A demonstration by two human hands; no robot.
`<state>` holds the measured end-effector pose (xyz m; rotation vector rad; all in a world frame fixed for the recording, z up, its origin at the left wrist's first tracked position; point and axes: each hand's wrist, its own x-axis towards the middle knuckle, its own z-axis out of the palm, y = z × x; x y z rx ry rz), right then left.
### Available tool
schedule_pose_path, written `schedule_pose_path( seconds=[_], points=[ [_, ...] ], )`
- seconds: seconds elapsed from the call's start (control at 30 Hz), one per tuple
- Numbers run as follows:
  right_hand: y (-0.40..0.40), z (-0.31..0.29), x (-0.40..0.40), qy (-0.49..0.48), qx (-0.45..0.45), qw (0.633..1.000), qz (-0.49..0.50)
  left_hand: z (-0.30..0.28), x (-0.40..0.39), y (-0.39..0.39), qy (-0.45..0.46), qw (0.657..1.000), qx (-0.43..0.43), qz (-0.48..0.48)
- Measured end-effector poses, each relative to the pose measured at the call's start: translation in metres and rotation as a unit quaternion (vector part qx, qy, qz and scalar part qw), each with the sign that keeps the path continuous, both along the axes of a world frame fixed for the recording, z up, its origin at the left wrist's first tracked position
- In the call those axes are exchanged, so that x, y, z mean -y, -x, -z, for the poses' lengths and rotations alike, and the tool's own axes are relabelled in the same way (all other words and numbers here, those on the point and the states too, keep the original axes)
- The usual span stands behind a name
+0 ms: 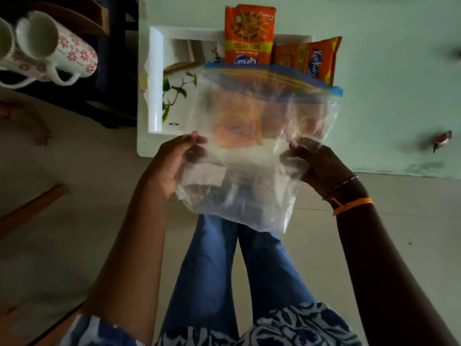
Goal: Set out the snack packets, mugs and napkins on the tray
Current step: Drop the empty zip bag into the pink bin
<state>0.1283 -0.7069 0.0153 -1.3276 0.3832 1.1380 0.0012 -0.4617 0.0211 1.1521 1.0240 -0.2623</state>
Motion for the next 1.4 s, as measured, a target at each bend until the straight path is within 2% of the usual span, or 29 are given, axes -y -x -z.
schedule_pose_path(
  seconds=[0.13,0.2,0.33,0.4,0.5,0.6,0.67,0.77,0.9,0.93,1.03,1.1,1.17,1.23,1.27,1.33,1.4],
  points=[
    [0.015,0.000,0.013,0.061,0.078,0.971,0.216,-0.004,0.018,-0.011,-0.057,0.997,0.029,-0.042],
    [0.018,-0.003,0.019,0.054,0.130,0.961,0.239,-0.006,0.026,-0.015,-0.050,0.997,0.043,-0.043],
    [0.014,-0.010,0.031,0.062,0.199,0.970,0.123,-0.011,0.036,-0.019,-0.068,0.995,0.072,-0.026],
    [0.010,-0.013,0.038,0.077,0.235,0.966,0.073,-0.014,0.034,-0.021,-0.127,0.985,0.094,0.070],
    [0.003,-0.020,0.049,0.130,0.284,0.950,-0.004,-0.019,0.033,-0.030,-0.253,0.937,0.080,0.227],
    [-0.001,-0.027,0.057,0.243,0.325,0.911,-0.074,-0.026,0.039,-0.042,-0.364,0.875,0.066,0.312],
    [-0.004,-0.033,0.059,0.317,0.340,0.879,-0.105,-0.032,0.043,-0.049,-0.440,0.833,0.065,0.329],
    [-0.005,-0.044,0.063,0.405,0.350,0.829,-0.164,-0.037,0.046,-0.058,-0.468,0.816,0.084,0.329],
    [0.001,-0.061,0.055,0.427,0.365,0.779,-0.279,-0.040,0.046,-0.074,-0.440,0.816,0.115,0.357],
    [0.001,-0.064,0.048,0.407,0.374,0.781,-0.291,-0.041,0.047,-0.080,-0.421,0.823,0.128,0.359],
    [0.002,-0.066,0.023,0.332,0.340,0.825,-0.306,-0.045,0.050,-0.094,-0.322,0.877,0.176,0.311],
    [0.003,-0.064,0.012,0.339,0.325,0.835,-0.287,-0.042,0.047,-0.102,-0.315,0.888,0.177,0.284],
    [0.002,-0.062,0.007,0.340,0.329,0.851,-0.227,-0.039,0.038,-0.106,-0.261,0.925,0.144,0.236],
    [0.000,-0.064,0.007,0.301,0.307,0.892,-0.137,-0.038,0.029,-0.105,-0.131,0.976,0.102,0.144],
    [-0.001,-0.065,0.009,0.261,0.280,0.920,-0.081,-0.038,0.024,-0.103,-0.066,0.988,0.082,0.110],
    [-0.001,-0.065,0.014,0.149,0.205,0.966,0.047,-0.030,0.019,-0.094,0.064,0.993,0.041,0.089],
    [0.001,-0.059,0.020,0.054,0.124,0.977,0.166,-0.025,0.024,-0.086,0.211,0.970,0.042,0.110]
  ],
)
